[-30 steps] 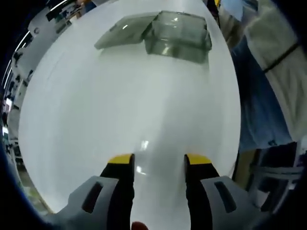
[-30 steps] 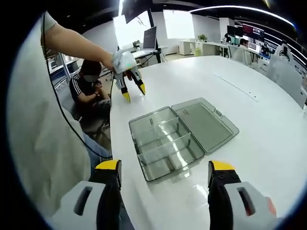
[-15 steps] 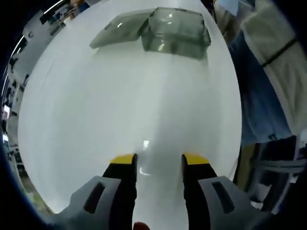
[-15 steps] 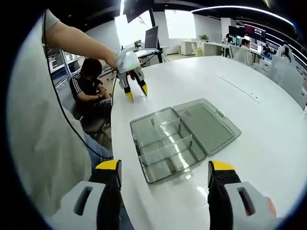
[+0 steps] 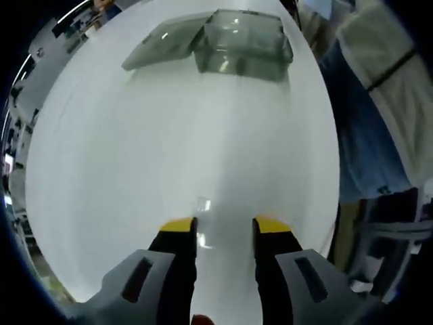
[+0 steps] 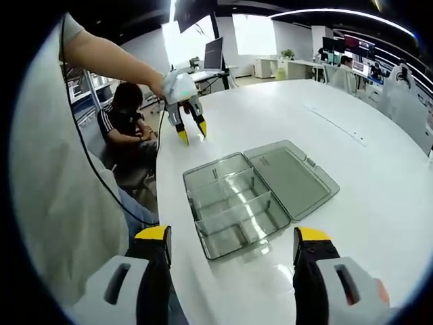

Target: Insert the divider into the dual guide fixture by aligning both edges with the guide slots and pushing it downward to the bottom, including one-sided entry, uneven engagement, binding, and posture correction.

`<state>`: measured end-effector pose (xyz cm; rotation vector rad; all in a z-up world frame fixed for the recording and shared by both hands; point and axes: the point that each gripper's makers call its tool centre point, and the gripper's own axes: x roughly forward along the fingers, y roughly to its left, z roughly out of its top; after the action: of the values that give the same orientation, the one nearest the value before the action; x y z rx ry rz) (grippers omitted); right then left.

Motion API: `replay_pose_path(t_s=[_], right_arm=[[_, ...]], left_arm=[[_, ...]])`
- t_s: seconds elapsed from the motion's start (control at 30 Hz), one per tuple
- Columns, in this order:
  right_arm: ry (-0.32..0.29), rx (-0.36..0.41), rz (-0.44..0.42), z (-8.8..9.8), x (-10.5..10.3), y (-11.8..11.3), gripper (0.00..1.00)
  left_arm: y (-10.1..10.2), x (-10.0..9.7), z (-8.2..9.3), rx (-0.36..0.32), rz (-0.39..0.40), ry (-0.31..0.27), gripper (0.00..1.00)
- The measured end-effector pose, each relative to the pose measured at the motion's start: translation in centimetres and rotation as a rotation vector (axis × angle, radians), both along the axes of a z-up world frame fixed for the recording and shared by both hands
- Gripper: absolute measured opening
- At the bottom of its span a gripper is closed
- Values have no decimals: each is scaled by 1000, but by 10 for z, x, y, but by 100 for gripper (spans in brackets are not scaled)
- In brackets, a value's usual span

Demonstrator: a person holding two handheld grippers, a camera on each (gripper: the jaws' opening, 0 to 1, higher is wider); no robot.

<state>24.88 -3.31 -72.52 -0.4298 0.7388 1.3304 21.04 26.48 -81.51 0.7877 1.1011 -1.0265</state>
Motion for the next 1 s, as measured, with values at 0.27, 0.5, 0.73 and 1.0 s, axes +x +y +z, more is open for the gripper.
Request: replay_pose_path(t_s=[0.27,0.5,0.73,1.0], right_arm=[[-3,2,-2,2,0,-1,71],[-5,2,-7,3,-2,-4,71],[-7,6,-9,4,-3,-4,71],[-9,8,-10,4,-4,-5,71]], left_arm=[[0,0,0,-1,13,0,29],[-1,-1,2,1,18,3,29],[-2,0,5,4,22,-2,29],[-4,0,11,7,22,-6,29]])
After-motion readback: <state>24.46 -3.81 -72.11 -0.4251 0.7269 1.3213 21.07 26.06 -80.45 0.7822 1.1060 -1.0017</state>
